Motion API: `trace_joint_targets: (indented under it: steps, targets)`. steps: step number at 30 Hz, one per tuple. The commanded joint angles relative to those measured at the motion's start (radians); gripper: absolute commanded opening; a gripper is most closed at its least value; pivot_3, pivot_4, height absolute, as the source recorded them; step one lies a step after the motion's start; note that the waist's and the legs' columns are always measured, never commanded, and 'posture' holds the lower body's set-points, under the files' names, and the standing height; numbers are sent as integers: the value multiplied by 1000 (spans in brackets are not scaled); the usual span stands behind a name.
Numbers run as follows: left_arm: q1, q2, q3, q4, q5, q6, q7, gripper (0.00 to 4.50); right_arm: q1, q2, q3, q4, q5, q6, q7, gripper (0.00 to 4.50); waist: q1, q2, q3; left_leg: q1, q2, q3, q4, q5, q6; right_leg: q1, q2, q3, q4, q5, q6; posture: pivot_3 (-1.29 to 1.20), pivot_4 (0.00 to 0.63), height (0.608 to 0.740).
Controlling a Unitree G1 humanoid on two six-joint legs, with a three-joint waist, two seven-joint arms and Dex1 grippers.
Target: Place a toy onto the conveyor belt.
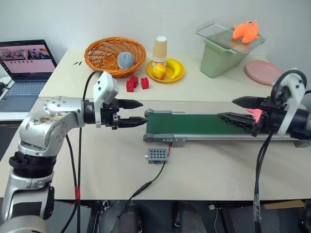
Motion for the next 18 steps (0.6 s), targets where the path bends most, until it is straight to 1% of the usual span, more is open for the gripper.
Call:
trace_joint_targets:
  steps: [1,7,12,18]
  targets:
    - [22,-12,64,-43,-13,-26,48,3278,-7,-15,-18,13,0,-79,-18,4454,0,0,0,0,0,0,0,0,0,0,0,1,0,0,0,0,150,734]
    - [24,-31,89,-44,-39,-15,83,3278,-27,-8,20,36,12,-114,-49,4454,2,0,0,0,0,0,0,0,0,0,0,0,0,0,0,0,150,734]
    - [25,-8,72,-48,-29,-37,56,3278,-49,-13,30,51,36,-117,-66,4454,2,0,0,0,0,0,0,0,0,0,0,0,0,0,0,0,150,734]
    - [7,-8,38,-42,-10,-65,36,3278,-142,-19,-9,79,144,-37,-96,4454,1,0,0,1,0,0,0,0,0,1,0,0,0,0,0,0,150,734]
